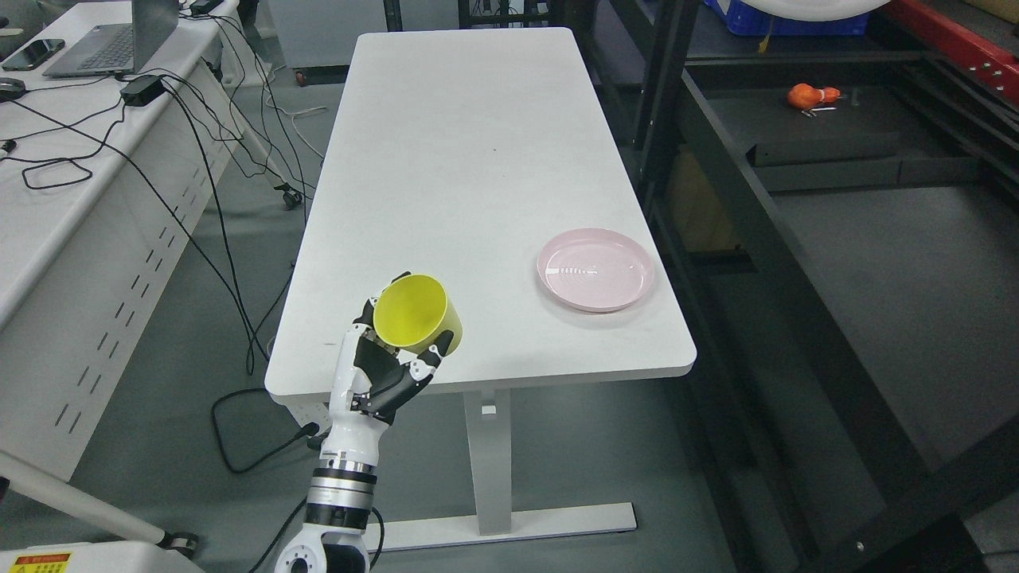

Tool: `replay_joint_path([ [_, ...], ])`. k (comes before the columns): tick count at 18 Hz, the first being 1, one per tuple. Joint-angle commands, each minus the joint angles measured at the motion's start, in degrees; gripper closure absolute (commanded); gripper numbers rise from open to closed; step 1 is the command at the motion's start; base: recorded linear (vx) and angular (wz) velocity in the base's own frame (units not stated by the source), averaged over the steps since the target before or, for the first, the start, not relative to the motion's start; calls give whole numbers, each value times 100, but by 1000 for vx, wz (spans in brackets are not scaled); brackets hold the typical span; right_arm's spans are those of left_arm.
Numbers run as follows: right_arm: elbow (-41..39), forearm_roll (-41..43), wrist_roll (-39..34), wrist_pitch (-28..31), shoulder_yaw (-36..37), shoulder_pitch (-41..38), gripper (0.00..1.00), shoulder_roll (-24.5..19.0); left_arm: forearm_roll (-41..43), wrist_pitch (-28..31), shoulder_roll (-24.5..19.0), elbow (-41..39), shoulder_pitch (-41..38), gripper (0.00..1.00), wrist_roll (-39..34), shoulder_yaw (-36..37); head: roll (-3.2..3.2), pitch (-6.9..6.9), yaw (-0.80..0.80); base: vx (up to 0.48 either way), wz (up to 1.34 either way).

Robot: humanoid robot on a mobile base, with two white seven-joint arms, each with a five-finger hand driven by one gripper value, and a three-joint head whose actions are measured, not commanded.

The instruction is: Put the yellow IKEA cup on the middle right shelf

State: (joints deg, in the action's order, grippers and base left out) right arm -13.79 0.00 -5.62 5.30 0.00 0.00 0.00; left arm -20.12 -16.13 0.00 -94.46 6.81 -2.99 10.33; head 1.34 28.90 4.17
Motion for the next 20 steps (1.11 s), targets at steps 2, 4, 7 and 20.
replay_joint_path([
  [2,-1,141,1230,-3,-97,-61,1,100,-1,-4,-100,-90,-21,100,0,250,0,0,0,-181,-237],
  [4,-1,141,1230,-3,-97,-61,1,100,-1,-4,-100,-90,-21,100,0,250,0,0,0,-184,-300],
  [7,8,141,1230,-3,-97,-61,1,100,-1,-4,-100,-116,-13,100,0,276,0,0,0,-167,-346],
  [20,-1,141,1230,-3,-97,-61,1,100,-1,-4,-100,-116,-4,100,-9,654,0,0,0,-151,-350],
])
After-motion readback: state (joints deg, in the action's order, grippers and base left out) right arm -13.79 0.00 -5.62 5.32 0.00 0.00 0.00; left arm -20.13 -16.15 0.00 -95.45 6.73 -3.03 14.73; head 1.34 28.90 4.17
